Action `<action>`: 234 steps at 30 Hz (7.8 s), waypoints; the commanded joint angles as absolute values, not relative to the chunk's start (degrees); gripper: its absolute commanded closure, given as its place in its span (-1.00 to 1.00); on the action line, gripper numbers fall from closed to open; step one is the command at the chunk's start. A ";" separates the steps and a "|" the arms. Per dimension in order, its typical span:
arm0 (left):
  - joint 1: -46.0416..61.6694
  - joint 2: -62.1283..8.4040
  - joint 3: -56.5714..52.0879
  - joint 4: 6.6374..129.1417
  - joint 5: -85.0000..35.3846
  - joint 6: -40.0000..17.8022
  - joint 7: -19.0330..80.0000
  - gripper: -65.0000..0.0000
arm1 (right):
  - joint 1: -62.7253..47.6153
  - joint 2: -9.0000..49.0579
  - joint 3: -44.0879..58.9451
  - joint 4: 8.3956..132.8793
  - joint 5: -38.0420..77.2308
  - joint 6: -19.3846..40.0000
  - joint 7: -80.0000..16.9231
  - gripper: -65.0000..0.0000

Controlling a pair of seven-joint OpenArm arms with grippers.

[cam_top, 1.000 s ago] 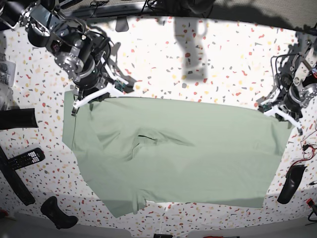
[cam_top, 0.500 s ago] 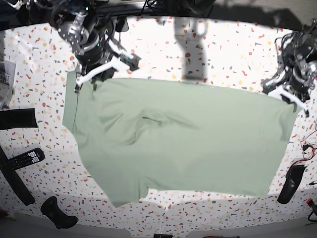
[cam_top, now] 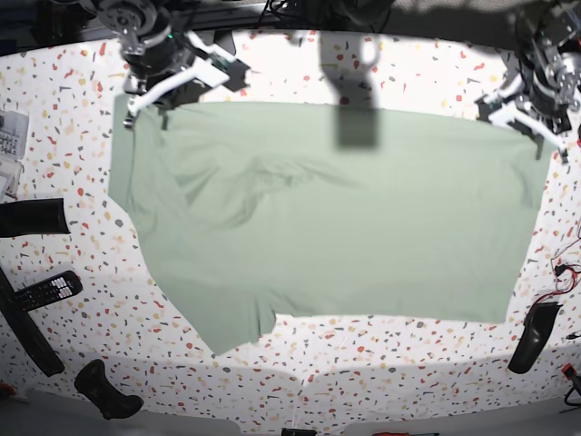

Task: Fold the T-shirt properly
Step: 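Lift and drag the collar edge with both grippers toward the robot, then lower the held edge onto the table and open both grippers, then move both grippers outward to the shirt's side edges, then lower the left gripper onto the shirt's side edge and grasp it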

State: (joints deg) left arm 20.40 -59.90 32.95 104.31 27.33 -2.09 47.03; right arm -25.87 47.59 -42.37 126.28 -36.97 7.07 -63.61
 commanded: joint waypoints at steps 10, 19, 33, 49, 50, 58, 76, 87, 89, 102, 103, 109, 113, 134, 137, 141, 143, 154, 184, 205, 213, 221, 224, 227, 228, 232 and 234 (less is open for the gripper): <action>27.35 -61.30 32.36 111.98 29.21 -1.48 55.77 1.00 | -33.82 49.52 -41.98 130.02 -41.25 6.55 -64.93 1.00; 33.54 -61.30 32.36 113.89 32.10 -1.48 58.00 1.00 | -38.30 49.52 -41.98 130.02 -42.04 5.98 -64.93 1.00; 34.13 -61.28 32.36 113.89 32.14 -1.50 61.08 1.00 | -38.50 49.54 -41.98 130.02 -41.98 6.00 -64.97 1.00; 34.13 -61.28 32.36 113.89 32.12 -1.50 61.47 1.00 | -40.82 49.52 -41.98 130.02 -42.09 5.91 -64.95 1.00; 34.13 -61.28 32.36 113.89 32.10 -1.50 61.06 1.00 | -40.82 49.52 -41.98 130.02 -42.06 5.82 -64.95 1.00; 34.13 -61.25 32.36 113.89 32.10 -1.50 59.75 1.00 | -40.84 49.52 -41.98 130.02 -38.44 3.70 -64.97 1.00; 34.11 -61.12 32.34 113.89 34.35 -0.93 66.85 0.48 | -40.84 49.52 -41.98 130.02 -36.03 2.92 -57.84 0.31; 33.61 -61.12 32.34 113.91 44.14 5.58 67.00 0.48 | -40.51 49.52 -41.95 130.02 -35.99 -3.73 -45.87 0.31; 32.56 -61.12 32.34 113.91 44.14 6.04 66.24 0.48 | -39.99 49.50 -41.95 130.02 -35.97 -3.79 -46.46 0.31; 17.26 -61.12 32.29 113.91 42.15 8.19 64.58 0.48 | -29.89 49.50 -41.06 130.02 -35.97 -8.21 -49.36 0.31; 15.84 -61.12 32.29 113.91 41.41 8.19 64.45 0.48 | -28.84 49.47 -40.47 130.02 -35.97 -8.21 -49.34 0.31; 8.38 -61.12 32.29 113.91 35.24 8.16 62.37 0.48 | -23.38 48.99 -34.50 130.02 -29.61 -8.25 -47.75 0.31; 4.14 -61.12 32.29 113.89 33.71 8.16 61.04 0.48 | -21.54 48.21 -29.04 130.02 -26.22 -8.21 -46.28 0.31; -5.26 -56.80 32.29 113.89 28.40 12.69 55.40 0.48 | -19.22 46.70 -18.59 130.02 -16.03 -9.04 -50.46 0.31; -5.26 -55.35 32.29 113.86 28.42 12.71 54.65 0.48 | -19.22 46.70 -18.59 130.02 -16.03 -9.06 -49.65 0.31; -5.26 -54.54 32.29 113.82 28.40 12.69 53.93 0.48 | -19.20 46.68 -18.59 130.02 -16.03 -9.06 -47.40 0.31; -5.26 -54.46 32.27 113.58 28.42 12.69 53.91 0.48 | -19.20 46.65 -18.59 130.02 -16.03 -9.04 -47.13 0.31; -16.69 -52.66 32.27 94.41 24.03 12.69 51.92 0.49 | -19.14 46.33 -18.59 130.02 -16.43 -9.04 -46.68 0.31; -47.62 -35.88 11.03 20.53 -42.09 -22.92 29.63 0.47 | -18.74 33.80 -18.59 130.02 -19.07 -9.02 -49.06 0.32; -42.17 -31.00 7.49 20.58 -30.92 -19.49 20.97 0.41 | -18.76 33.82 -18.59 129.99 -19.09 -8.97 -50.50 0.32; -40.93 -30.96 7.49 20.58 -30.96 -18.68 17.72 0.41 | -18.76 33.82 -18.59 130.02 -19.09 -8.99 -50.65 0.32; -40.62 -30.98 7.49 20.53 -30.85 -18.70 13.67 0.41 | -18.76 33.80 -18.59 130.02 -19.09 -8.97 -50.68 0.32; -38.92 -30.94 7.49 20.53 -28.47 -18.68 9.93 0.41 | -18.76 33.80 -18.59 130.02 -19.11 -8.97 -51.35 0.32; -37.17 -30.96 7.49 20.53 -28.58 -18.74 8.80 0.41 | -18.79 33.80 -18.59 130.02 -19.11 -8.97 -52.21 0.32; -36.97 -30.94 7.49 20.53 -28.60 -19.53 9.82 0.41 | -18.79 33.82 -18.59 130.02 -19.11 -8.97 -52.34 0.32; -37.15 -30.98 7.49 20.53 -32.60 -28.40 14.24 0.41 | -18.76 33.82 -18.59 130.02 -19.11 -8.97 -52.31 0.32; -37.17 -30.83 7.49 20.53 -36.10 -32.82 15.46 0.41 | -18.76 33.82 -18.59 130.02 -19.11 -8.97 -52.34 0.32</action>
State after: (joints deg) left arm -35.59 -29.98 7.75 19.88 -35.42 -32.77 16.84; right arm -19.18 33.32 -18.96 129.01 -17.96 -8.43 -53.28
